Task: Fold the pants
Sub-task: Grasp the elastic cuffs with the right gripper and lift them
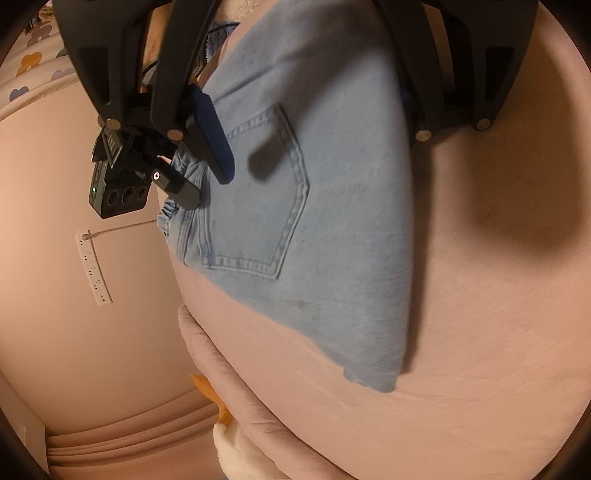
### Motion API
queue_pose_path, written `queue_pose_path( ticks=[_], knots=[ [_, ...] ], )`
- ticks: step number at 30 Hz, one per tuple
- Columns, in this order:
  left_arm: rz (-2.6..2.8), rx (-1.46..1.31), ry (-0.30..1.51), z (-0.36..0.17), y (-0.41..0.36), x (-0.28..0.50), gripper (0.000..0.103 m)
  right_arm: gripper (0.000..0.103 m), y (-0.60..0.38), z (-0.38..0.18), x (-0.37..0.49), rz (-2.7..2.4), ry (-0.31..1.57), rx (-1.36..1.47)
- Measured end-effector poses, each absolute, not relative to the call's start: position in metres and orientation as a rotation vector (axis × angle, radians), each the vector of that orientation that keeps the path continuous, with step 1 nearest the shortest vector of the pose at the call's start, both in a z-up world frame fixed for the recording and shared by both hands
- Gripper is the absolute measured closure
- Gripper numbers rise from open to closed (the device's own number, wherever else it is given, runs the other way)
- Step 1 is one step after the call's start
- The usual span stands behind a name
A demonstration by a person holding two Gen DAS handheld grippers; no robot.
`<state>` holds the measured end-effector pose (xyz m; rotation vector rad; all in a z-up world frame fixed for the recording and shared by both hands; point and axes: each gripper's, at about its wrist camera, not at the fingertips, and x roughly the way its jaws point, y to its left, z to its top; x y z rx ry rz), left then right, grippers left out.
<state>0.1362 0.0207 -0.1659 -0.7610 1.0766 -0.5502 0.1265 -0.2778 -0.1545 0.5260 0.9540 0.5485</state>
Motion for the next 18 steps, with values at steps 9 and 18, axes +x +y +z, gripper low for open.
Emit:
queue_pose_path(
  ticks=[9,18],
  knots=[
    [-0.566,-0.723,1.078,-0.164,0.015,0.146,0.035,0.021,-0.273,-0.148,0.123,0.565,0.906,0.465],
    [-0.462,-0.63,1.079,-0.158,0.01,0.14,0.057,0.052,-0.268,-0.133,0.111,0.529,0.835,0.392]
  ],
)
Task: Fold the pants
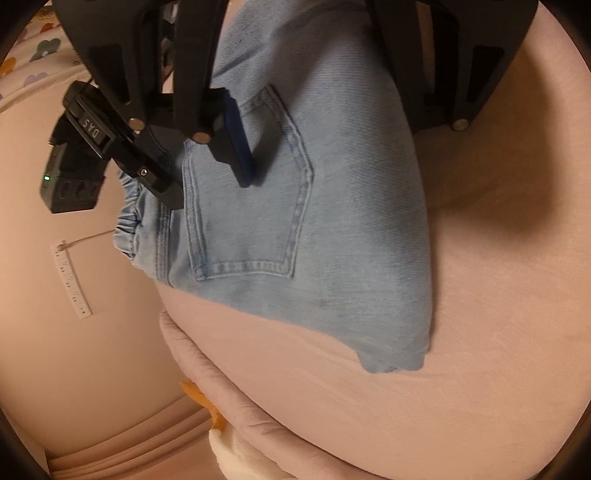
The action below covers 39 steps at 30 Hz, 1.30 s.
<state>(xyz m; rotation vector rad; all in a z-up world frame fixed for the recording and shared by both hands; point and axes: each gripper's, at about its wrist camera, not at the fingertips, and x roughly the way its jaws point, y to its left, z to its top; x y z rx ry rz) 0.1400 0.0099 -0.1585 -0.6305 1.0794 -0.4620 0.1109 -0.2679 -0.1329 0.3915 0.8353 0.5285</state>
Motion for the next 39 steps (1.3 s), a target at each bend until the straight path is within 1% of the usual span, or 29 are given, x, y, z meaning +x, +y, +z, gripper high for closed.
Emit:
queue_pose_path(
  ticks=[6,11,20,39],
  knots=[
    [-0.44,-0.593,1.042,-0.15,0.008,0.135,0.064,0.055,-0.254,-0.122,0.101,0.475,0.794,0.326],
    [-0.415,-0.561,0.983,-0.139,0.008,0.128,0.064,0.057,-0.239,-0.103,0.091,0.49,0.731,0.267],
    [-0.392,-0.549,0.917,-0.122,0.027,0.13,0.064,0.057,-0.213,-0.08,0.092,0.527,0.658,0.231],
    [-0.333,-0.513,0.889,-0.113,0.08,0.173,0.064,0.057,-0.162,-0.072,0.142,0.58,0.626,0.183]
  ],
)
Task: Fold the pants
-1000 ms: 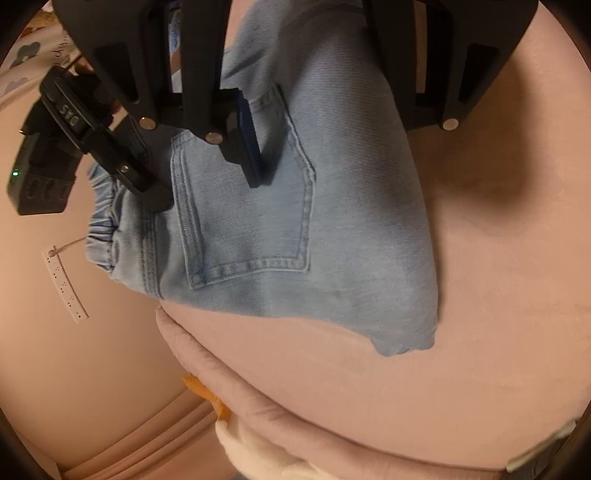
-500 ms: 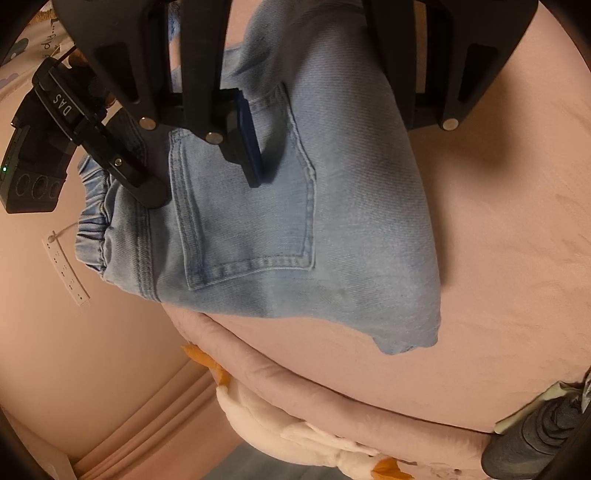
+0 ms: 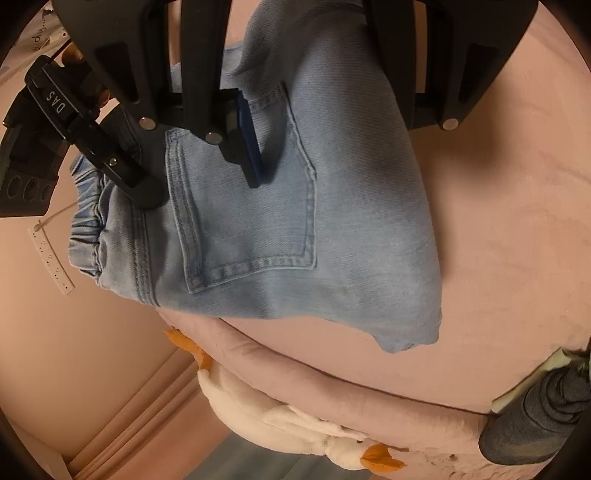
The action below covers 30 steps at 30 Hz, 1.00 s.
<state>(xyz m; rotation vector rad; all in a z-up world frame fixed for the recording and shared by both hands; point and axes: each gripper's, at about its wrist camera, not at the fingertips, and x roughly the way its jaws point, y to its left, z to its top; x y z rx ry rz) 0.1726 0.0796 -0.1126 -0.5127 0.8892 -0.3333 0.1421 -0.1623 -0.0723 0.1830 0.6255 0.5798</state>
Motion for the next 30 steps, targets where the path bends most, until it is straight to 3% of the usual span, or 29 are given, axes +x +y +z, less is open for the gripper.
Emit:
queue_pose_path(
  ticks=[30],
  knots=[
    [-0.273,-0.446,0.898,-0.118,0.108,0.224,0.064,0.057,-0.116,-0.08,0.201,0.577,0.636,0.234]
  ],
)
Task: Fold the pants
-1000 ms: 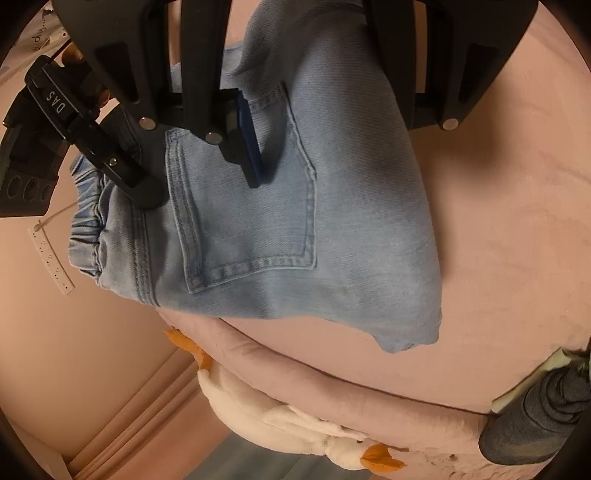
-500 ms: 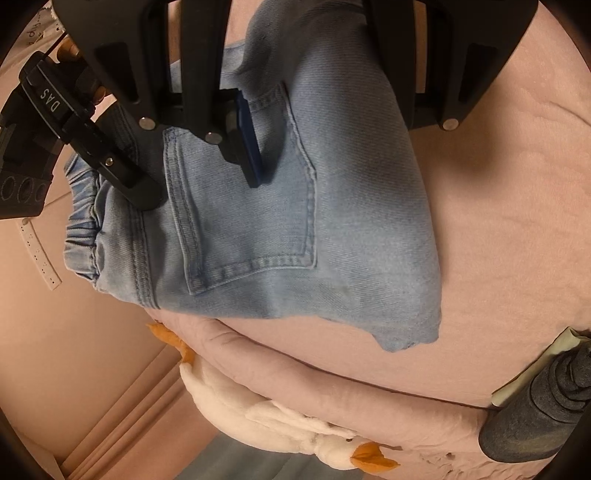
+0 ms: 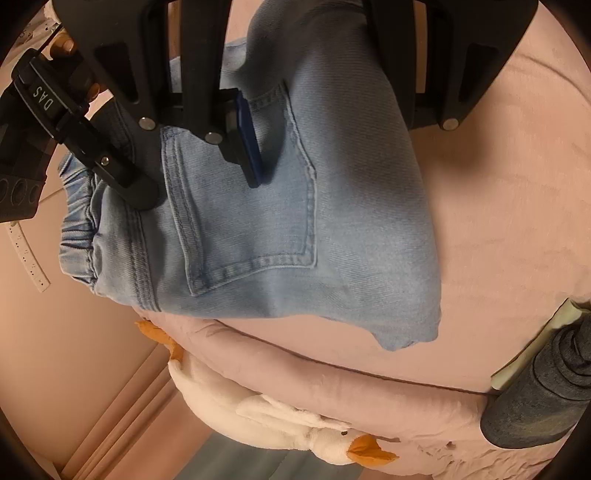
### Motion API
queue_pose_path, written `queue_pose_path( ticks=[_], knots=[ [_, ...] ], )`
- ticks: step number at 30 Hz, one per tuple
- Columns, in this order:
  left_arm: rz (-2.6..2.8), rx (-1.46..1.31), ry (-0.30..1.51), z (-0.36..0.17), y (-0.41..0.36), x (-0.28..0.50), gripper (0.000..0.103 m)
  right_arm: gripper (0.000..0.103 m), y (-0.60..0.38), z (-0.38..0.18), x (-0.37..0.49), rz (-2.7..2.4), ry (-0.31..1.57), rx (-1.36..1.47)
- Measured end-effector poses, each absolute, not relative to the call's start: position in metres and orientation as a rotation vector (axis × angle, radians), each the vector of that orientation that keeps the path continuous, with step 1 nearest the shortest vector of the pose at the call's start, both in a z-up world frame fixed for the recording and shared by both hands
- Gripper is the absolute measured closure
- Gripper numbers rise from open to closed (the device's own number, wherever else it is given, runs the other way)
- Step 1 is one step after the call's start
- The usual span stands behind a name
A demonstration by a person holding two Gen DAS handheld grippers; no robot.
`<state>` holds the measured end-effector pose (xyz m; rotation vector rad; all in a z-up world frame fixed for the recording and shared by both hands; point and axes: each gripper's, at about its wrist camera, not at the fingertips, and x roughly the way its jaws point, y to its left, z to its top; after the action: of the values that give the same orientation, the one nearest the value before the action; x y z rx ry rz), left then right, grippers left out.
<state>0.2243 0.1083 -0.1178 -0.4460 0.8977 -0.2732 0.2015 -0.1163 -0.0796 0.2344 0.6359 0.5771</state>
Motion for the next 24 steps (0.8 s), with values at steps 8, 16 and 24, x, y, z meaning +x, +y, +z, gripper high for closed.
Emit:
queue_pose_path(
  ticks=[8,16,24],
  knots=[
    [-0.263,-0.446,0.935,-0.129,0.11,0.238,0.064,0.057,-0.114,-0.088,0.214,0.568,0.663,0.252],
    [-0.255,-0.452,0.968,-0.139,0.115,0.246,0.062,0.057,-0.111,-0.1,0.23,0.557,0.714,0.261],
    [-0.239,-0.464,0.999,-0.148,0.121,0.252,0.053,0.054,-0.121,-0.114,0.246,0.542,0.802,0.307]
  ],
)
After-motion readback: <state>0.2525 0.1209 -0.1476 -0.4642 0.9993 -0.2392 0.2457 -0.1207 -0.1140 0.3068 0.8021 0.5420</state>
